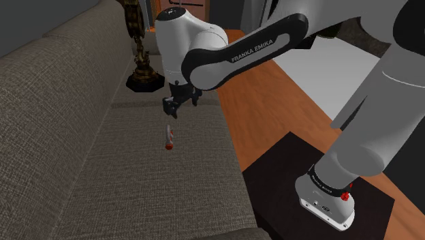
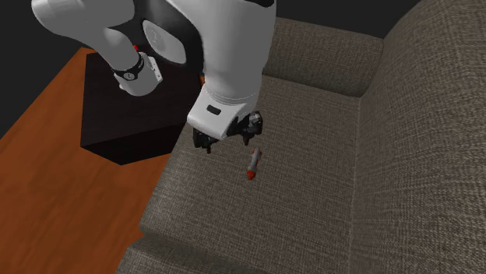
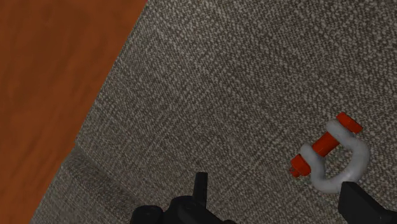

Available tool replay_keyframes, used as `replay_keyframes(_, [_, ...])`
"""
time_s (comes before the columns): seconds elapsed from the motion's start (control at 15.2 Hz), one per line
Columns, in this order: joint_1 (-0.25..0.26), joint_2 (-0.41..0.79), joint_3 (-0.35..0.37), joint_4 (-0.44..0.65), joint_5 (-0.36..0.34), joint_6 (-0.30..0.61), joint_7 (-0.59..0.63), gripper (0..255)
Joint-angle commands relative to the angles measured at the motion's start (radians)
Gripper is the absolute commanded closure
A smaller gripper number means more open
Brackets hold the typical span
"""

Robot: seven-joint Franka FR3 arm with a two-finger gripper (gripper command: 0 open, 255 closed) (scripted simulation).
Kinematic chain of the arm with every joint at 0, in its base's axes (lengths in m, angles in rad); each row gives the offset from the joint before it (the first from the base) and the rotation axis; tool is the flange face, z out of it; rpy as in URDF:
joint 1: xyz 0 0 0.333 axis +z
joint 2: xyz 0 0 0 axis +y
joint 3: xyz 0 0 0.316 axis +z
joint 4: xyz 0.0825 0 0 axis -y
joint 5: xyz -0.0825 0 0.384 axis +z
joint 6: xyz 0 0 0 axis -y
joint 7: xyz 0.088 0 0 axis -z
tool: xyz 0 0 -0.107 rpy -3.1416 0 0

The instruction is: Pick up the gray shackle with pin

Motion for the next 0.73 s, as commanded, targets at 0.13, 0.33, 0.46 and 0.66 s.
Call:
replay_keyframes(0.13, [0.071, 0.189, -0.008, 0.164, -0.133, -0.027, 0.12, 0])
replay_keyframes(0.33, [0.126, 0.295, -0.028, 0.273, -0.194, -0.052, 0.168, 0])
replay_keyframes(0.46, [0.129, 0.306, -0.034, 0.262, -0.203, -0.033, 0.178, 0])
replay_keyframes(0.66, [0.133, 0.325, -0.041, 0.247, -0.219, -0.004, 0.192, 0])
